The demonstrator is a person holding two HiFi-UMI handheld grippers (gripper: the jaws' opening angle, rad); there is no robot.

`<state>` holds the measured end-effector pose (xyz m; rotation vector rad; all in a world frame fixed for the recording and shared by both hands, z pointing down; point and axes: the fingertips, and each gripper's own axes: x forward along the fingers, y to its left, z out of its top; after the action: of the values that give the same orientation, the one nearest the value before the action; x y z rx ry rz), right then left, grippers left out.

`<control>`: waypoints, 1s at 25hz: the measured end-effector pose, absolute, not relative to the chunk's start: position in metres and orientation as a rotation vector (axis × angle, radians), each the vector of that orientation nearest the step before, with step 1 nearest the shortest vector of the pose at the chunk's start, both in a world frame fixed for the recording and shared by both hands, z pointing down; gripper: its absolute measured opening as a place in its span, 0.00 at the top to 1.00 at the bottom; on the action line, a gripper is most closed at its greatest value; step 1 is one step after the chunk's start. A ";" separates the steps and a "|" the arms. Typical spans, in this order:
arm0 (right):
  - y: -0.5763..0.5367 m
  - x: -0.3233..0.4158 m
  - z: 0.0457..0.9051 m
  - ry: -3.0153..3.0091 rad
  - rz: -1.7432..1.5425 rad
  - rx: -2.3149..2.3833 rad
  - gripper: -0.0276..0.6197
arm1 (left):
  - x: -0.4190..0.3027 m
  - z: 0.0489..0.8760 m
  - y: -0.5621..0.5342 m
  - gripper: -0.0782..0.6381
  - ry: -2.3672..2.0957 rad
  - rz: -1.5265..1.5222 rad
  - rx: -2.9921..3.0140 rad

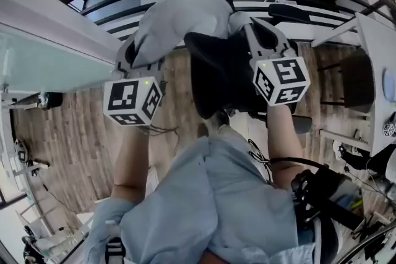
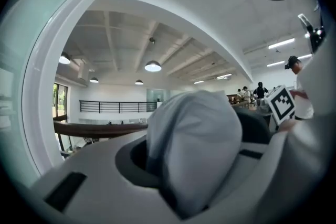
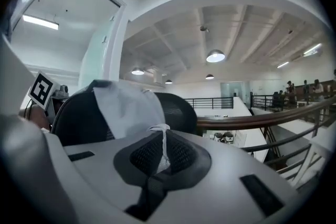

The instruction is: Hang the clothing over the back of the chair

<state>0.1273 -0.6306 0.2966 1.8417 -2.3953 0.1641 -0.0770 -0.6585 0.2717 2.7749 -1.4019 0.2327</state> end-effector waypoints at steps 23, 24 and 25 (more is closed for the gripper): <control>-0.509 0.091 0.363 -2.442 0.464 1.910 0.63 | -0.049 0.333 -0.525 0.53 -1.163 0.135 2.832; -0.502 0.089 0.359 -2.446 0.436 1.918 0.64 | -0.048 0.330 -0.521 0.53 -1.166 0.118 2.837; -0.497 0.087 0.352 -2.452 0.398 1.923 0.64 | -0.047 0.327 -0.517 0.53 -1.166 0.103 2.845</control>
<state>0.0867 -0.4969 0.3524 1.9229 -2.4519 0.3981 -0.0466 -0.5166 0.3267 2.8448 -1.1662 0.1028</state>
